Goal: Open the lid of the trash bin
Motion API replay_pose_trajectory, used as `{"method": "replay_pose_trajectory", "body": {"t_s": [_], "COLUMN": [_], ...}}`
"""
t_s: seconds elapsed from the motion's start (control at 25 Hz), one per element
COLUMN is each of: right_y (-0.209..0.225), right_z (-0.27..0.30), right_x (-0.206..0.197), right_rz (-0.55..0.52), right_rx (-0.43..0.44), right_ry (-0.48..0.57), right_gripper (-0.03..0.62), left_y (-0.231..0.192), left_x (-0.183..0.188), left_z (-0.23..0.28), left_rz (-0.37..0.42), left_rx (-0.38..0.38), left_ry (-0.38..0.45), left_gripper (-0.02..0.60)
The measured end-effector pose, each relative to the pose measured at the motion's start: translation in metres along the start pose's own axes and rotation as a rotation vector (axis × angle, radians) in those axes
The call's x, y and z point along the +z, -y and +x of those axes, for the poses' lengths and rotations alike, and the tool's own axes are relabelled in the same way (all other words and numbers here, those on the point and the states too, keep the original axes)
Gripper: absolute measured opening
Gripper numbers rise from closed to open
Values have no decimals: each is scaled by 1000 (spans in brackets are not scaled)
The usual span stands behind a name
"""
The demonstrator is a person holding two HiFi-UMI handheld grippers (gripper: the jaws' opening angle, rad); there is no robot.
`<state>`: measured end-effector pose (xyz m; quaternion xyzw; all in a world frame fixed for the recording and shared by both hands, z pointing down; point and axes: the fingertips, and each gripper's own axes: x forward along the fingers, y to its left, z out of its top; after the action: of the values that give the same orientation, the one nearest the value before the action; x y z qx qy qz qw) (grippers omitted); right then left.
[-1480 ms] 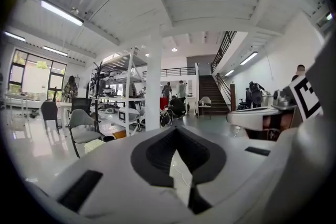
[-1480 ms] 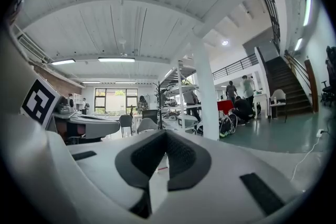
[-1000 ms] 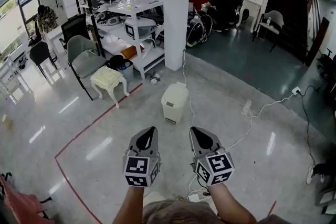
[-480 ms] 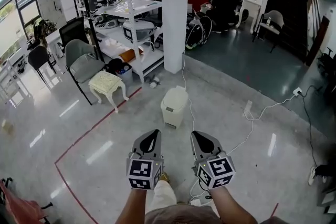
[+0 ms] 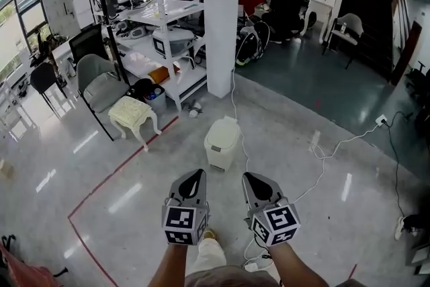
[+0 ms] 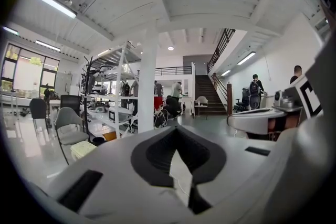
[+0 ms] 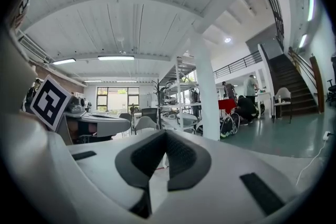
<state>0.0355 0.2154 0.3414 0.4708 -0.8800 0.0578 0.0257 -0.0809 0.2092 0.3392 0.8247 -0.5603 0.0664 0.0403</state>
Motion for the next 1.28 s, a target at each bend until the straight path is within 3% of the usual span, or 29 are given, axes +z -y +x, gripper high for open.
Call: {"method": "replay_pose_trajectory", "body": {"t_s": [0.72, 1.28], "right_y": [43, 71], "right_z": [112, 163], "right_x": [20, 31], "right_rz": [20, 21], "right_rx": [-65, -141], "right_ry": [18, 32], "right_gripper": [35, 35], "left_y": [-72, -104], "left_x": [18, 28], "left_z": [105, 161], "left_rz": [35, 39], "left_rx": [-68, -132], "left_ry": [-12, 1], "left_gripper": [5, 5]}}
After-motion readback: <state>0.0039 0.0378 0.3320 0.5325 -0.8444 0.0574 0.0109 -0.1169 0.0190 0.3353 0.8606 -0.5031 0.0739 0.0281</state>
